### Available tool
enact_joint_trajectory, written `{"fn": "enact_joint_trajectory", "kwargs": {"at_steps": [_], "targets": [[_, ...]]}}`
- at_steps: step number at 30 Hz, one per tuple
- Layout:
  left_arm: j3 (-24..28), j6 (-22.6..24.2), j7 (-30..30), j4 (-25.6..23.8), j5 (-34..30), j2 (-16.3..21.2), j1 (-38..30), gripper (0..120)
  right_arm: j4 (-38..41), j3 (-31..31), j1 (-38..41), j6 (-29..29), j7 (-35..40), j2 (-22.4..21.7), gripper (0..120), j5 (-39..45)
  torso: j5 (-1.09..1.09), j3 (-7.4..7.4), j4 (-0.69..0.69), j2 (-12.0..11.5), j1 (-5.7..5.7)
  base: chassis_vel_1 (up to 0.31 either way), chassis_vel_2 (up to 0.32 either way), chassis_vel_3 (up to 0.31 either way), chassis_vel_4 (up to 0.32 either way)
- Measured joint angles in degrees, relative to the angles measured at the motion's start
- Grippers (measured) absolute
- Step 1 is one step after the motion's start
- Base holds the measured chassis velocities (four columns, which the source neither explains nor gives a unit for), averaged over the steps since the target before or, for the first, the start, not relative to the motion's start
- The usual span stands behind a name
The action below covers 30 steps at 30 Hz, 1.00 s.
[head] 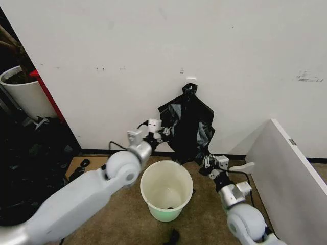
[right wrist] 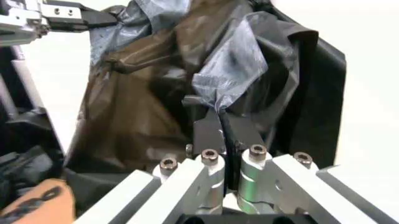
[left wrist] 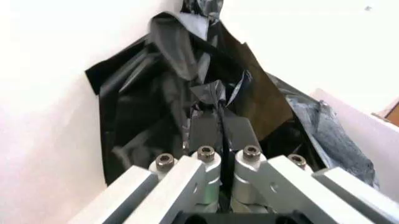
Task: Place the garbage bag over the trash bin.
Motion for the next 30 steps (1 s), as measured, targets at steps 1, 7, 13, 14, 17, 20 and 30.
{"fn": "enact_joint_trajectory", "kwargs": {"at_steps": [1,7,13,14,17,20,30], "targets": [[-1.8,0.1,0.1,-1.8,0.0,0.9,2.1,0,1.8,0.0,-1.6,0.0,-0.1,-0.2,0,-0.3,0.00,0.00,-0.01,0.0,0.00,0.000,0.000,0.000,0.000],[-8.7,0.2,0.5,-8.9,0.5,4.2,11.7,0,7.0,-0.5,-5.6,-0.2,-0.2,-0.8,0,-1.1,-0.01,0.00,0.00,0.0,0.00,0.000,0.000,0.000,0.000],[-14.7,-0.1,1.2,-15.0,2.6,7.4,20.5,0,10.9,-1.9,-8.6,-0.6,-0.2,-1.2,0,-1.9,-0.01,0.00,0.00,0.0,0.00,0.000,0.000,0.000,0.000],[-15.4,-0.2,1.3,-15.8,3.0,7.8,21.9,0,11.5,-2.2,-9.4,-0.6,-0.2,-1.2,0,-2.2,0.01,0.00,0.00,0.0,0.00,0.000,0.000,0.000,0.000],[-16.1,-0.4,1.5,-16.7,3.7,8.3,24.0,0,12.5,-2.5,-10.7,-0.6,-0.2,-1.2,0,-2.5,0.01,0.00,0.01,0.0,0.00,0.000,0.000,0.000,0.000],[-16.7,-0.7,1.6,-17.6,5.1,8.6,26.3,0,13.7,-2.7,-12.7,-0.7,-0.1,-1.2,0,-2.8,0.00,0.01,0.00,0.0,0.00,0.000,0.000,0.000,0.000],[-17.3,-0.4,0.1,-21.7,1.7,10.2,26.8,0,21.3,-2.0,-16.9,-6.1,1.9,-1.6,0,6.0,0.00,0.01,-0.01,0.0,0.01,0.000,0.000,0.000,0.000]]}}
